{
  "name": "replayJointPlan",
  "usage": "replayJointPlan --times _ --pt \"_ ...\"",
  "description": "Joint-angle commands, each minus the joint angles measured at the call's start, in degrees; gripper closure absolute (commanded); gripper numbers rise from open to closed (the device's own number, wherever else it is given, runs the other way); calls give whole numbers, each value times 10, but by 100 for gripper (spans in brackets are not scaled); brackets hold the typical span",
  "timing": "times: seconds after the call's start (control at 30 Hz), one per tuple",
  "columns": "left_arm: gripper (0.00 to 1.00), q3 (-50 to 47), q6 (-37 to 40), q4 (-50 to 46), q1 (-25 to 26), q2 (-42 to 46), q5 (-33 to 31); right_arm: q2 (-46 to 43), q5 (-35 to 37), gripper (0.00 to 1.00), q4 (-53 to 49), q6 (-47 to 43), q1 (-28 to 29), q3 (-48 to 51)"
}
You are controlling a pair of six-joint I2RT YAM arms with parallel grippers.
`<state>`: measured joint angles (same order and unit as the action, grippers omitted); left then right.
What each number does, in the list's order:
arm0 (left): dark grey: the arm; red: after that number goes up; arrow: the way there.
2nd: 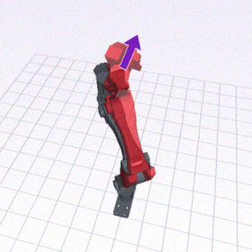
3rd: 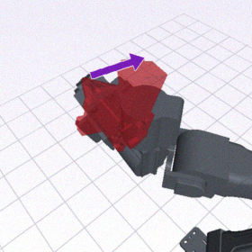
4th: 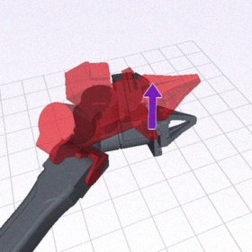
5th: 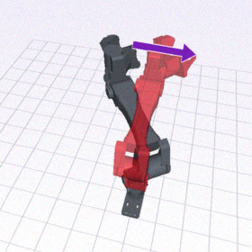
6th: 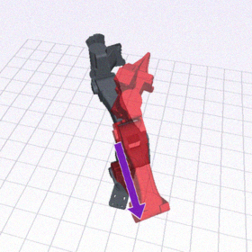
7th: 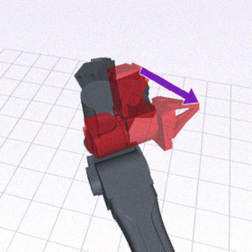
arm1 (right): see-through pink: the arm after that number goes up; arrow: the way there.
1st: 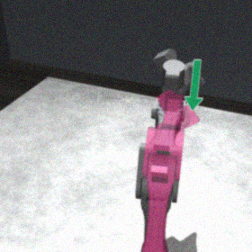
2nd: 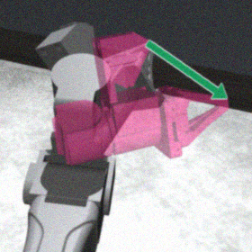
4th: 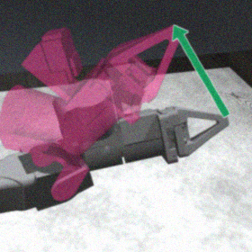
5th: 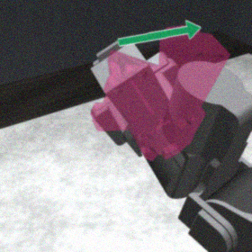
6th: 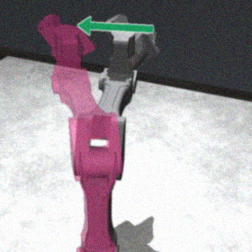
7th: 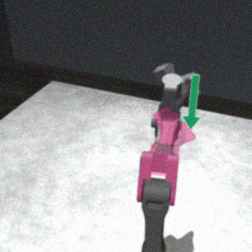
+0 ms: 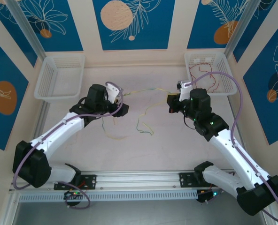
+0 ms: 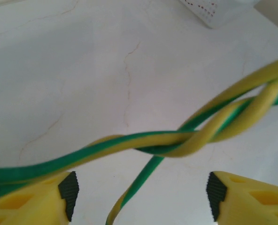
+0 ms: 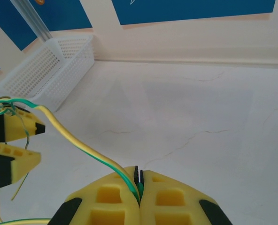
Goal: Untangle the cables
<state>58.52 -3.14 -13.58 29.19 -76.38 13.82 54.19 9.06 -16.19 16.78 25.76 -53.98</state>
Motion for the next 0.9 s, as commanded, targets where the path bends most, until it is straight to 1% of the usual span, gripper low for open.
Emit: replayJointPlan --times 0.0,0.1,0.17,0.2,0.23,0.37,0.43,0.53,0.57,0.67,0.7,0.77,0.87 --pt "43 16 18 36 7 -5 7 -14 -37 100 1 22 -5 -14" --pt "76 13 10 50 8 -7 12 -11 -48 100 11 24 -4 -8" --pt "88 12 3 53 8 -3 13 -3 -37 100 7 19 -3 -5" --pt "95 14 0 50 8 1 15 4 -27 100 2 14 -2 -4" --pt "100 15 -3 45 8 6 17 9 -5 100 -5 10 -1 -3" --pt "100 8 -23 35 8 55 30 57 120 100 -60 3 11 -11" --pt "100 -1 -38 41 8 88 43 88 206 100 -86 3 27 -17" --pt "100 -2 -58 41 8 127 71 148 351 100 -124 1 69 -33" --pt "100 -3 -63 42 8 134 83 166 375 100 -133 7 76 -39" --pt "100 2 -74 37 8 151 118 204 409 100 -141 24 89 -47" --pt "100 -1 -73 36 8 160 120 215 403 100 -140 33 81 -45" --pt "100 -11 -65 34 6 178 117 230 370 100 -149 50 51 -47" --pt "100 -15 -56 14 1 201 118 249 363 100 -158 53 16 -48"
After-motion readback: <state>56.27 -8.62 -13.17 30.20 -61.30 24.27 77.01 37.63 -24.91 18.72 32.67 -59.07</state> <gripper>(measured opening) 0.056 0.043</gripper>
